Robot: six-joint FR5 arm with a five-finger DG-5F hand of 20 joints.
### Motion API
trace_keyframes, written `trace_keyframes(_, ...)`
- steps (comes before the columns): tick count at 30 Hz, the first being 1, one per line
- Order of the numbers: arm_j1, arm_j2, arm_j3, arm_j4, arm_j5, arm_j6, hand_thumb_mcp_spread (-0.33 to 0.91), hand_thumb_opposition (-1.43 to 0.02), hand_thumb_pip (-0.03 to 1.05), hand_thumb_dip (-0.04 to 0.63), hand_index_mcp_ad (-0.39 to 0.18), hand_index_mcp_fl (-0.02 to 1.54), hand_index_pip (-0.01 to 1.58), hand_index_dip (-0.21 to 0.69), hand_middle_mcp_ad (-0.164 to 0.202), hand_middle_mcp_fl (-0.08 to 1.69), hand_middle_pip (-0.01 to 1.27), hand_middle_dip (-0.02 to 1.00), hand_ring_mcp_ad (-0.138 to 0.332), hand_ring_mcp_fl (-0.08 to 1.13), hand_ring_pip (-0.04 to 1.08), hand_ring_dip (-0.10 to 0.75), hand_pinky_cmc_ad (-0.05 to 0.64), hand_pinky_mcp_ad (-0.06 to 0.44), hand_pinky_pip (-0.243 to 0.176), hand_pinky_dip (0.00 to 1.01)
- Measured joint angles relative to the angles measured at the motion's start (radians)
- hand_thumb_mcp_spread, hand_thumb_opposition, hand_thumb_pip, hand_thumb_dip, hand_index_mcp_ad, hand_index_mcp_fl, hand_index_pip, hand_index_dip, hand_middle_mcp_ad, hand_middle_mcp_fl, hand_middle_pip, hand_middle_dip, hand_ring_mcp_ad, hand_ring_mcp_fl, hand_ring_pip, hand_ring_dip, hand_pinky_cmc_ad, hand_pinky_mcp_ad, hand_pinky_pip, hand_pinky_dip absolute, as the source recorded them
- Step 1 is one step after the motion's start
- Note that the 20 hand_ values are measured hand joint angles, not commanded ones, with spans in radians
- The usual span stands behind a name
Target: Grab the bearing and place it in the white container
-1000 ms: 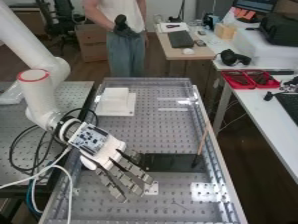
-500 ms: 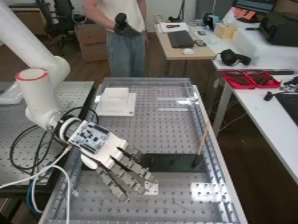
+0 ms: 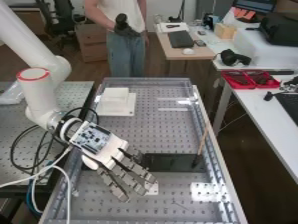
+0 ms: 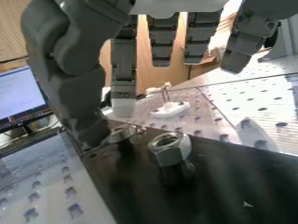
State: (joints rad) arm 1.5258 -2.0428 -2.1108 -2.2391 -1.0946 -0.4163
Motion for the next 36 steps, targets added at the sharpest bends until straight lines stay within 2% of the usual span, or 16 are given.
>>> trace_keyframes(23, 0.005, -0.004, 0.002, -0.01, 0.008, -0.007, 0.47, -0.82, 0.56, 0.298, -0.112, 0.02, 1.46, 0.298, 0.068, 0.01, 0.13, 0.2, 0.126, 0.01, 0.1, 0.087, 0.36, 0.293, -0.058, 0.18)
trace_keyframes(36, -0.003, -0.008, 0.007, -0.015, -0.005, -0.03, 0.47, -0.82, 0.56, 0.298, -0.112, 0.04, 1.46, 0.3, 0.068, 0.01, 0.13, 0.2, 0.126, 0.01, 0.1, 0.087, 0.36, 0.293, -0.058, 0.18)
